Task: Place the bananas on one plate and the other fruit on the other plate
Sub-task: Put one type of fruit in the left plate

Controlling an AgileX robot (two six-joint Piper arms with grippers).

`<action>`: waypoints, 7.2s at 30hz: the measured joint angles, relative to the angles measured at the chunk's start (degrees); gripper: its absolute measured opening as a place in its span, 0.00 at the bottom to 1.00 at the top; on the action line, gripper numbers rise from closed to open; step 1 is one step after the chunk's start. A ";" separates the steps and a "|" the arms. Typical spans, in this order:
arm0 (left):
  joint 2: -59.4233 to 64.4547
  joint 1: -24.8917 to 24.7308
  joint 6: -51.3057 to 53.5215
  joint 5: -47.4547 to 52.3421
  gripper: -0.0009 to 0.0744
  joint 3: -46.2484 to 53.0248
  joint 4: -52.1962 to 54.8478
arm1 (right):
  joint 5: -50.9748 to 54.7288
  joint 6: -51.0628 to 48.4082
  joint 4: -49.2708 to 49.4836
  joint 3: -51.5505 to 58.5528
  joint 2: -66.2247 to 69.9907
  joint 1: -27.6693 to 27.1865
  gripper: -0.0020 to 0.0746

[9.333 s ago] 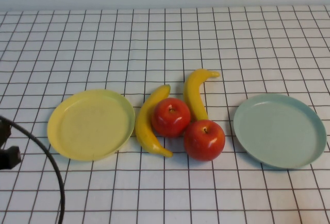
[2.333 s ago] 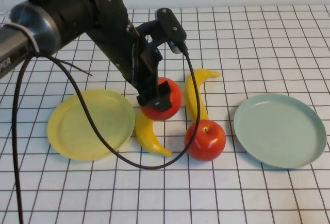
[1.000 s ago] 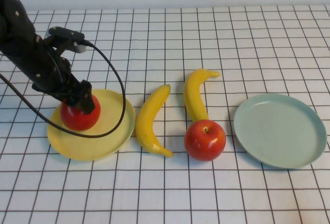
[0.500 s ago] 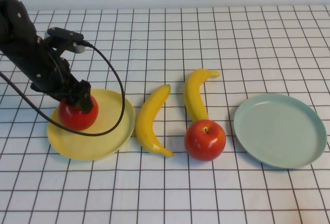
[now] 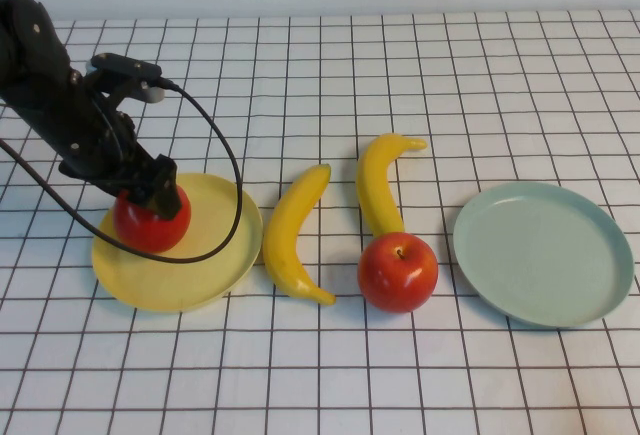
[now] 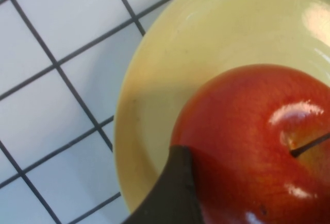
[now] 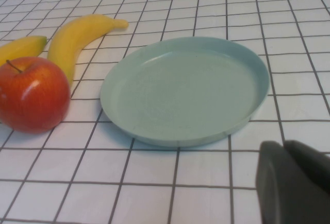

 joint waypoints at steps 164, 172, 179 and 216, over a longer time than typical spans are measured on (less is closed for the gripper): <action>3.66 -24.87 -28.25 9.96 0.90 -19.98 11.88 | 0.00 0.00 0.00 0.00 0.00 0.00 0.00; 3.66 -17.13 -26.52 10.00 0.90 -19.98 10.19 | 0.00 0.00 0.00 0.00 0.00 0.00 0.00; 3.66 -13.33 -24.78 10.00 0.90 -18.56 11.22 | 0.00 0.00 0.00 0.00 0.00 0.00 0.00; 3.19 -9.01 -18.76 5.69 0.90 -6.77 8.86 | 0.00 0.00 0.00 0.00 0.00 0.00 0.00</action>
